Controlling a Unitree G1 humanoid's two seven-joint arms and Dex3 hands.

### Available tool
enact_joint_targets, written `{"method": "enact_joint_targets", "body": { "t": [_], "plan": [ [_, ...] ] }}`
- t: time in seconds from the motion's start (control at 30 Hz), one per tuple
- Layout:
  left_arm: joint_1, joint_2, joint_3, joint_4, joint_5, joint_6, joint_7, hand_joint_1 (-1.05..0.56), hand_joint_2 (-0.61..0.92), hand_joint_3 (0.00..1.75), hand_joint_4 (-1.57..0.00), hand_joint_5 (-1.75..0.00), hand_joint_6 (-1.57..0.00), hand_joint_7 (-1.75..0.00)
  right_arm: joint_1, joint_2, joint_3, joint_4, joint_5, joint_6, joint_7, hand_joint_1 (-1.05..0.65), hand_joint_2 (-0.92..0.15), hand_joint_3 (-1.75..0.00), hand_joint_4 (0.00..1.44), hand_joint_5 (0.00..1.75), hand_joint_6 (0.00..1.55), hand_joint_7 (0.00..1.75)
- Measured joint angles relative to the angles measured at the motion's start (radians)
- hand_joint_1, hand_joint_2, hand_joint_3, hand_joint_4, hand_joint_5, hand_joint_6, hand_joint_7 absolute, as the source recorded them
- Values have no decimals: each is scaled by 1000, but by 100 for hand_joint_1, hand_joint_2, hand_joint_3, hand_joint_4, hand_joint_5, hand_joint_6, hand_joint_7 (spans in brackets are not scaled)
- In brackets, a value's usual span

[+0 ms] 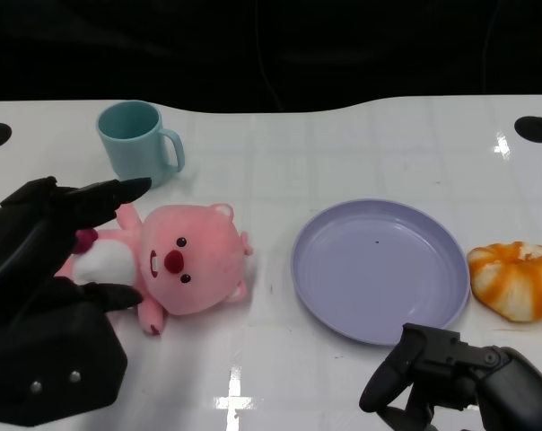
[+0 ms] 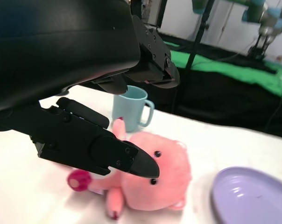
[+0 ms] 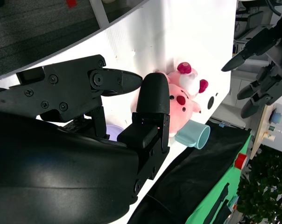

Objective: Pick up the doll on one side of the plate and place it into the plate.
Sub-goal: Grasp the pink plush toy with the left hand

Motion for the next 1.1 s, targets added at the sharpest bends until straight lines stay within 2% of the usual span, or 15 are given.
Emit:
{"method": "enact_joint_targets", "body": {
  "t": [0.17, 0.23, 0.4, 0.57, 0.77, 1.1],
  "plan": [
    [-71, 62, -61, 70, 114, 1, -35, -62, 92, 1, -2, -54, -31, 0, -4, 3, 7, -2, -2, 3, -2, -25, -92, -35, 65, 160, 59, 130],
    [-112, 82, -94, 105, 158, 7, -63, -66, 92, 1, -7, -48, -31, 0, -2, 5, 9, -2, -2, 4, -5, -25, -92, -35, 65, 160, 59, 130],
    [-206, 97, -169, 204, 240, 20, -98, -69, 90, 0, -10, -44, -32, -1, 0, 5, 14, -7, -10, 4, -10, -25, -92, -35, 66, 159, 59, 130],
    [-303, 78, -265, 383, 311, 3, -94, -71, 90, 0, -8, -43, -32, 0, 4, 6, 17, -17, -10, 5, -10, -25, -92, -35, 66, 159, 59, 129],
    [-375, 37, -334, 530, 352, -14, -57, -71, 92, 1, -7, -40, -32, 0, 8, 8, 22, -22, -12, 7, -11, -25, -92, -35, 66, 159, 59, 129],
    [-519, -55, -429, 831, 376, -8, -23, -68, 92, 0, -19, -22, -34, -1, 19, 7, 29, -33, -16, 21, -12, -24, -92, -35, 65, 158, 59, 128]
  ]
}}
